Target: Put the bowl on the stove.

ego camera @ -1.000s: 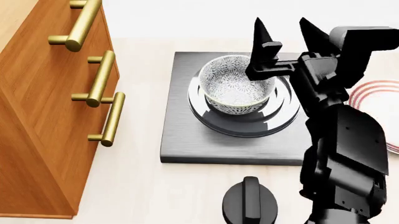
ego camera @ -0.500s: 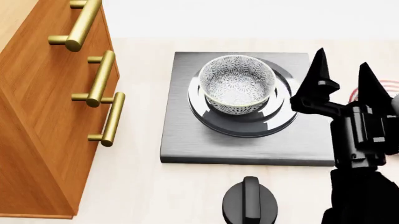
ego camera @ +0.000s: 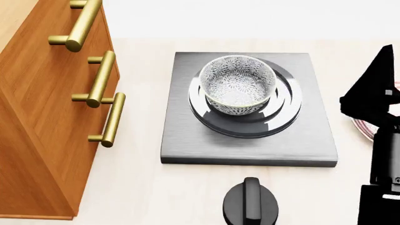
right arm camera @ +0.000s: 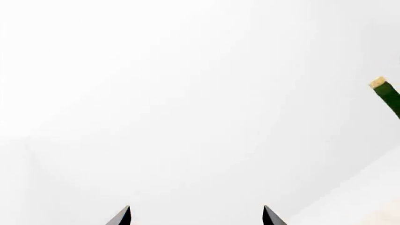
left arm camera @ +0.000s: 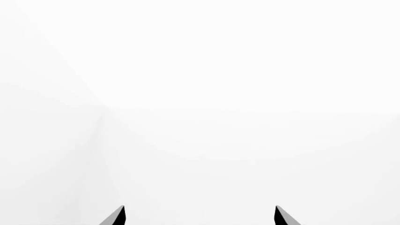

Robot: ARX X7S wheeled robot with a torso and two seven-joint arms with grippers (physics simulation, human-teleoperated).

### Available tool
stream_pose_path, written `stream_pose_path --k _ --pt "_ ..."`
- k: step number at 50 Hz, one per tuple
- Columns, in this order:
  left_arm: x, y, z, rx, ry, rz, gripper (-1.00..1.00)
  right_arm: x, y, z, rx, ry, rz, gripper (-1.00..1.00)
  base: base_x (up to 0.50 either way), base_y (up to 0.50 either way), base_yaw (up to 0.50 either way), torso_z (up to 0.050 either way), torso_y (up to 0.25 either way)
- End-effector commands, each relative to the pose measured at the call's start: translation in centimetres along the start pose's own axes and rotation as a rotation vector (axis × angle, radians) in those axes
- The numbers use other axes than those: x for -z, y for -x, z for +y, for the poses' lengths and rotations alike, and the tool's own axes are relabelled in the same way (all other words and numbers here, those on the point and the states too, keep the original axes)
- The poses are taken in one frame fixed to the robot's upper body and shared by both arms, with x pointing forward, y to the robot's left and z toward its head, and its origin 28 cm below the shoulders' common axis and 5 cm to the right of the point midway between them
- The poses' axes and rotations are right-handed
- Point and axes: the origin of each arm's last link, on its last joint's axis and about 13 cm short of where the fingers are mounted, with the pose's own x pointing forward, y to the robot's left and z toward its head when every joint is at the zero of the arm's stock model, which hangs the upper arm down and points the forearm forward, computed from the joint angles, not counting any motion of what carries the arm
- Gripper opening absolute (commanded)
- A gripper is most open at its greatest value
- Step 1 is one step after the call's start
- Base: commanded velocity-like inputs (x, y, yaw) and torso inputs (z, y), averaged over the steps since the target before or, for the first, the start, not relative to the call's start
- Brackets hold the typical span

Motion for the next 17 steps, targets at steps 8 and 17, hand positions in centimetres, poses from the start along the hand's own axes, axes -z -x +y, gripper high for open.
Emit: stream_pose_path --k 8,17 --pt "-0.2 -0.1 0.2 -0.012 -0.002 -0.059 1.0 -2.4 1.3 0.2 -0.003 -0.177 -0.256 1.0 0.0 0.0 0.0 0.0 0.0" --pt "0.0 -0.1 0.2 -0.015 -0.001 -0.056 1.0 -3.1 1.6 0.7 -0.068 -0.284 -0.342 1.0 0.0 0.0 0.0 0.0 0.0"
